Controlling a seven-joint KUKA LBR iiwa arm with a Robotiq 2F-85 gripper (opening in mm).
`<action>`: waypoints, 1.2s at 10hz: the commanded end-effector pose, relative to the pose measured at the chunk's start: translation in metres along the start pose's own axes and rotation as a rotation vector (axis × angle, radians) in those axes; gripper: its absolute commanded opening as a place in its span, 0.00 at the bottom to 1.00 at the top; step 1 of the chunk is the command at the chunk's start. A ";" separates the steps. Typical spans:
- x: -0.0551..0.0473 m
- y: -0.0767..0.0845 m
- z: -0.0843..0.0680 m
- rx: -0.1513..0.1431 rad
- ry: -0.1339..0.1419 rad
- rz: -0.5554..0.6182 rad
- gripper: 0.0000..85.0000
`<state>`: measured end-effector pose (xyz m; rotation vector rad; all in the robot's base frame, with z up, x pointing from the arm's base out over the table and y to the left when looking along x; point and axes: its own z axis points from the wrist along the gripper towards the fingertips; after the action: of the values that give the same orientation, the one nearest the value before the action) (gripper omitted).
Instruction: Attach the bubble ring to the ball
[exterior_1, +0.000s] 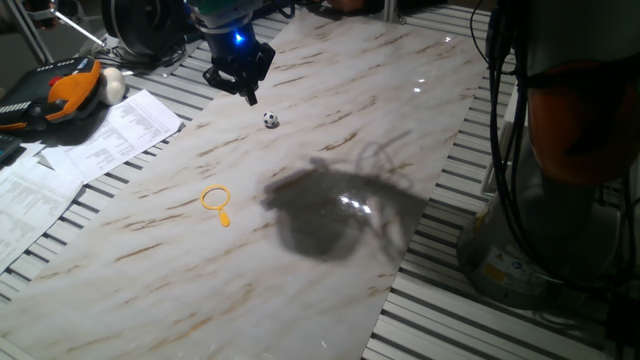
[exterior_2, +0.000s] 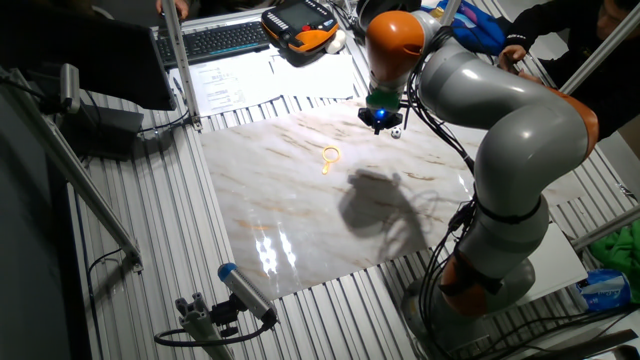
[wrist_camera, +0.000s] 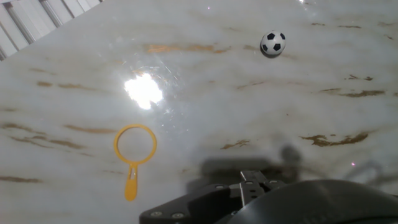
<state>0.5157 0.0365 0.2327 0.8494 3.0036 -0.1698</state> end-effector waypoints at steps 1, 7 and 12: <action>0.000 0.000 0.000 0.000 0.000 0.000 0.00; 0.000 0.000 0.000 -0.006 0.002 0.000 0.00; 0.000 0.000 0.000 -0.013 0.005 0.001 0.00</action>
<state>0.5156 0.0364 0.2327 0.8520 3.0050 -0.1485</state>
